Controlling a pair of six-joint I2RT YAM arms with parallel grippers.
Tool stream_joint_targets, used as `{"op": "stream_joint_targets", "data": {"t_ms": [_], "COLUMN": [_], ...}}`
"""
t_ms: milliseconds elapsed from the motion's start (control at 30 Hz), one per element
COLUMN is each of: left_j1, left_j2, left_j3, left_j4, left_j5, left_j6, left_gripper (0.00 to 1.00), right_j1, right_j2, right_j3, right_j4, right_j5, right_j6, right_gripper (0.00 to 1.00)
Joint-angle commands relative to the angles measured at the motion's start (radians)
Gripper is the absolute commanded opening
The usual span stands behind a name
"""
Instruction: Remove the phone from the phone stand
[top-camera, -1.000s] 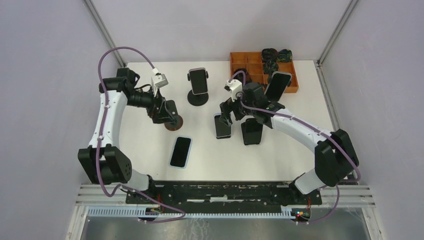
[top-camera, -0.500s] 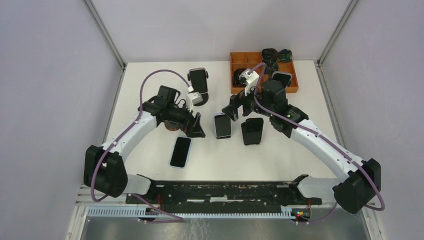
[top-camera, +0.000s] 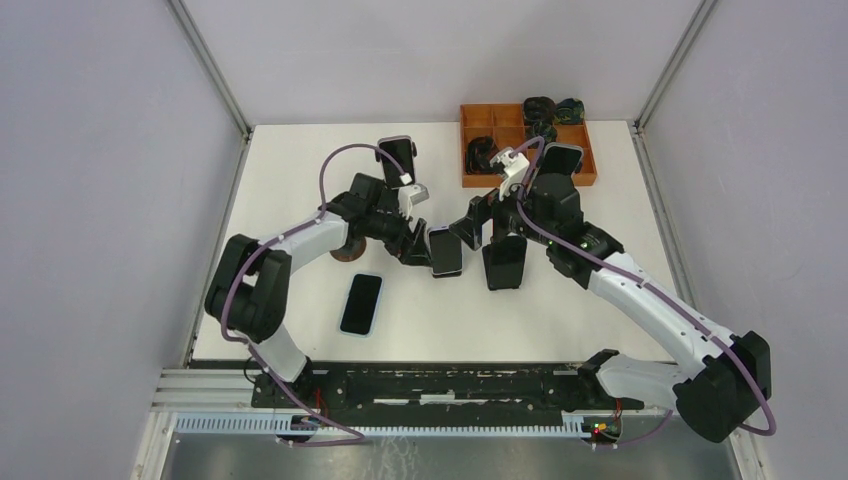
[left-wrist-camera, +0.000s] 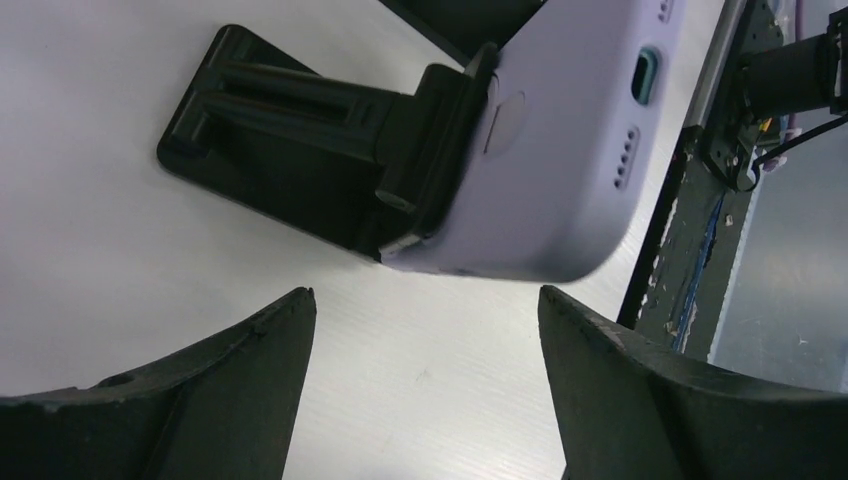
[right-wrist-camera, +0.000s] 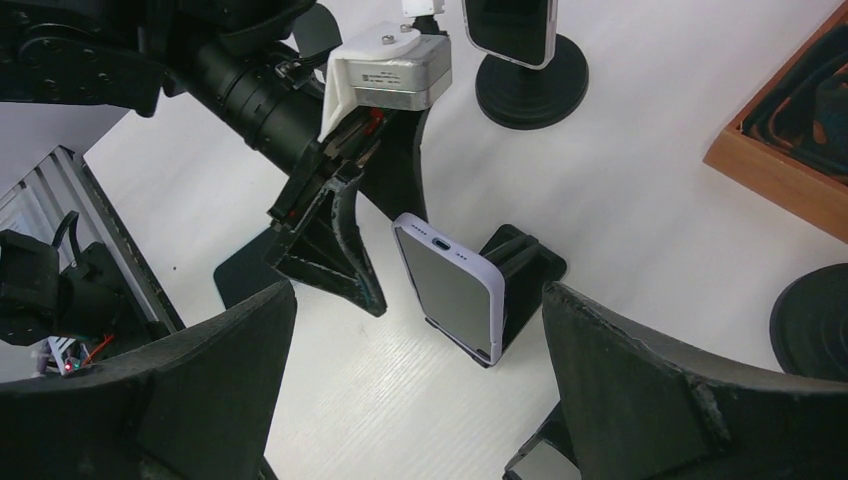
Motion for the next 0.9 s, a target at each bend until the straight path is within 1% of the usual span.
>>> {"op": "stream_joint_targets", "data": {"t_ms": [0,233,333,400,500,600,633,700,767,800,867], "left_j1": [-0.022,-0.046,-0.048,-0.053,-0.06,-0.066,-0.068,-0.068,-0.068,-0.067,-0.067], "left_j2": [0.052,0.124,0.143,0.146,0.138,0.128,0.125,0.117,0.104,0.09,0.068], "left_j3": [0.027,0.044,0.057,0.062,0.058,0.061,0.066,0.081,0.096,0.101,0.107], "left_j4": [0.159,0.223,0.236,0.246,0.269,0.257,0.243,0.196,0.137,0.111,0.063], "left_j5": [0.054,0.035,0.034,0.031,0.029,0.031,0.029,0.026,0.016,0.011,0.004], "left_j6": [-0.093,-0.111,-0.117,-0.122,-0.123,-0.109,-0.099,-0.064,-0.018,0.0,0.035], "left_gripper": [0.85,0.79,0.73,0.66,0.58,0.51,0.46,0.31,0.11,0.03,0.02], "right_j1": [-0.003,-0.004,-0.004,-0.004,-0.004,-0.004,-0.003,-0.004,-0.004,-0.004,-0.004], "right_j2": [-0.037,-0.05,-0.058,-0.061,-0.063,-0.061,-0.063,-0.062,-0.06,-0.059,-0.054], "right_j3": [-0.023,-0.036,-0.046,-0.058,-0.074,-0.084,-0.086,-0.091,-0.097,-0.101,-0.107], "right_j4": [0.07,0.085,0.088,0.091,0.097,0.098,0.098,0.099,0.102,0.106,0.113], "right_j5": [-0.012,-0.019,-0.019,-0.021,-0.028,-0.035,-0.037,-0.037,-0.037,-0.041,-0.054], "right_j6": [0.031,0.039,0.04,0.042,0.046,0.047,0.048,0.05,0.051,0.052,0.056], "right_gripper": [0.97,0.93,0.91,0.88,0.85,0.83,0.82,0.78,0.73,0.72,0.69]}}
